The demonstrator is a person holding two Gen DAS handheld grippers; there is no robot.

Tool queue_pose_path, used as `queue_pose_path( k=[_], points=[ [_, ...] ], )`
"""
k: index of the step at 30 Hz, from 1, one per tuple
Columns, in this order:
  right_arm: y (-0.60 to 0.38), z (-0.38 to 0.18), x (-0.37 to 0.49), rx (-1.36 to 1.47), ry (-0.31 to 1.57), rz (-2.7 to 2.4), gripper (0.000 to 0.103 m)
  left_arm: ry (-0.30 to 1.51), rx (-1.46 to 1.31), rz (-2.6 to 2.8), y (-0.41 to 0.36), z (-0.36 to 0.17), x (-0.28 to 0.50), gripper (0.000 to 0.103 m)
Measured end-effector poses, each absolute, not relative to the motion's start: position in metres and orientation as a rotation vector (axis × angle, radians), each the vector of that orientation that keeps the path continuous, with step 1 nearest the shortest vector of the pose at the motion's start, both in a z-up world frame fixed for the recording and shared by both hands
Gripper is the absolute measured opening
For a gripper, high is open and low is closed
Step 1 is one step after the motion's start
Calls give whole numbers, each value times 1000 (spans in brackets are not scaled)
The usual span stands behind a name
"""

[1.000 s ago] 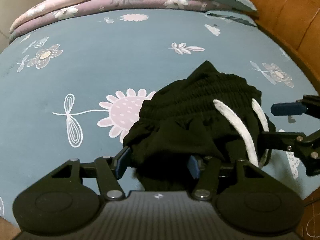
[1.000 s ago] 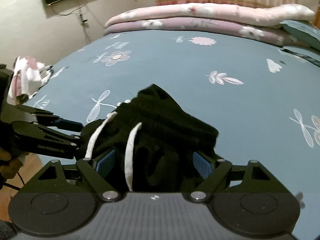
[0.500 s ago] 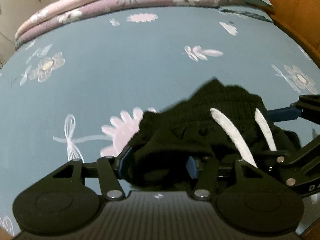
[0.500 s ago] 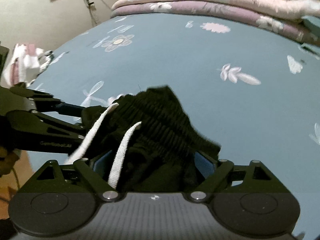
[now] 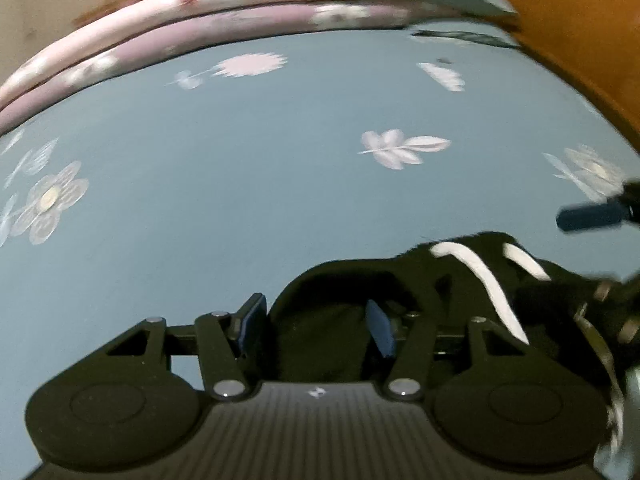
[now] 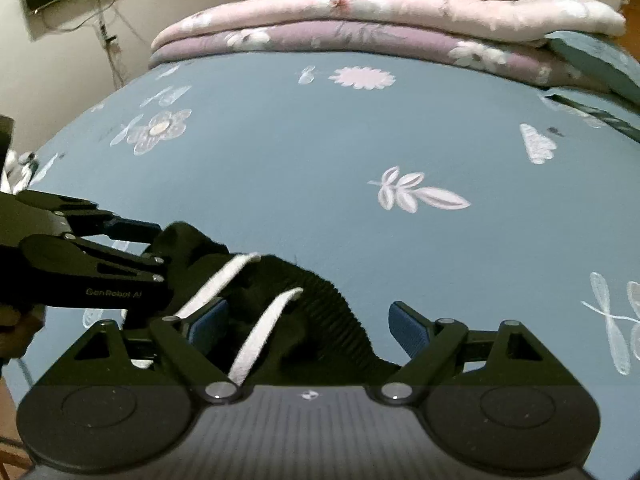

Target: Fold clothes

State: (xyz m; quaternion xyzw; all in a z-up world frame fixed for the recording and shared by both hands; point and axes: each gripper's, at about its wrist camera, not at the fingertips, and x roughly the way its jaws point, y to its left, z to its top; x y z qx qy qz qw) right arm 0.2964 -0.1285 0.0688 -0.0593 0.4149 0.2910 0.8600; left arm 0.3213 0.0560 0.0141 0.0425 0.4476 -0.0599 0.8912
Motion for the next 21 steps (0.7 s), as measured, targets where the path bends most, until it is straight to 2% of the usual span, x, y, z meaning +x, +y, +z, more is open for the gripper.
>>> queue_pose_path(
  k=[11,16,21],
  points=[
    [-122,98,265,-118,967,542,90,881,98,-369,126,49,302,64],
    [-91,99,268,-104,986,572,90,891,31,-336,151,41,325,63],
    [-65,77,270,-74,1095,628,91,934,-14,-370,153,20,333,63]
  ],
)
